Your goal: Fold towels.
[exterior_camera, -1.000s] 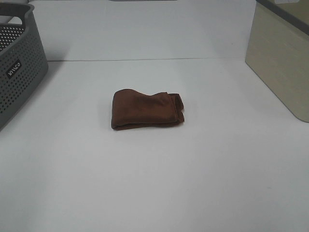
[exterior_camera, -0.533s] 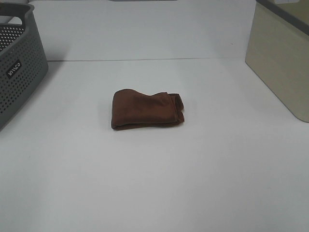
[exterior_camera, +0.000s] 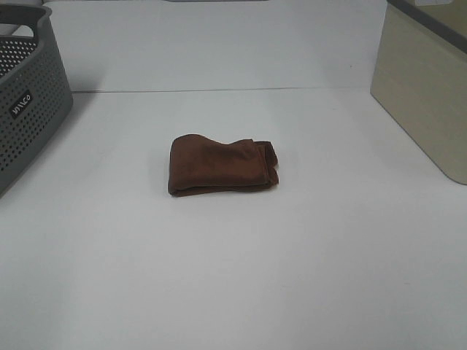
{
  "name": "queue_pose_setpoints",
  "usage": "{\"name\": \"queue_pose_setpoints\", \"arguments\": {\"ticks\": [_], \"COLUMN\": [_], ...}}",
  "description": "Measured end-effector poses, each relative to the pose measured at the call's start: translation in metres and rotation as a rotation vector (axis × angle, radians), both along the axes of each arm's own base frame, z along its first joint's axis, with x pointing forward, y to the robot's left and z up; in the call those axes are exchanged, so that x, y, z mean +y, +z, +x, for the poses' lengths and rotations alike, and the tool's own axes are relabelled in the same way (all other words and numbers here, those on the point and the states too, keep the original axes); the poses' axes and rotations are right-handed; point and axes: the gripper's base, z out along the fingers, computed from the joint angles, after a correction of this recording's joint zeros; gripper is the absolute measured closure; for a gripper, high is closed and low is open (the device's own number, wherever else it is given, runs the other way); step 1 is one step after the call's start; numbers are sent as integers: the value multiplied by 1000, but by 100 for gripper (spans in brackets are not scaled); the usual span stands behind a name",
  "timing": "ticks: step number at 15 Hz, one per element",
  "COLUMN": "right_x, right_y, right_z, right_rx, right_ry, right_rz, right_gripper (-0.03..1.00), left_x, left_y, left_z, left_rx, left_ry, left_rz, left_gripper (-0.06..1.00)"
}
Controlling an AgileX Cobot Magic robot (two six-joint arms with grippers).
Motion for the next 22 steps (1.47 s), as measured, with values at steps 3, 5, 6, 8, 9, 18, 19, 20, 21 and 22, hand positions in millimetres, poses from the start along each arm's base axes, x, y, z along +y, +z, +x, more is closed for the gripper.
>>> {"name": "queue_pose_setpoints", "arguments": {"ticks": [3, 5, 6, 8, 9, 18, 19, 20, 21, 22], "right_x": [0, 0, 0, 0, 0, -1, -1, -1, -1, -1], "right_y": [0, 0, 0, 0, 0, 0, 0, 0, 0, 0], "right_z": [0, 0, 0, 0, 1, -12, -14, -14, -15, -15], "right_rx": [0, 0, 0, 0, 1, -99, -111, -112, -114, -114], "right_ry": [0, 0, 0, -19, -82, -241, -241, -241, -241, -241], "right_rz": [0, 0, 0, 2, 3, 18, 20, 20, 20, 20], "right_gripper": [14, 14, 14, 14, 14, 14, 14, 14, 14, 14], "left_x": [0, 0, 0, 1, 1, 2, 2, 2, 2, 3], "left_y": [0, 0, 0, 0, 0, 0, 0, 0, 0, 0], "left_z": [0, 0, 1, 2, 2, -10, -10, -10, -10, -10], "left_rx": [0, 1, 0, -2, -2, -79, -79, -80, -80, -80], "left_ry": [0, 40, 89, 194, 240, 252, 253, 255, 256, 257], "left_rz": [0, -2, -2, -2, -2, -14, -13, -10, -8, -7], "left_gripper": [41, 41, 41, 41, 41, 41, 41, 41, 41, 41]}}
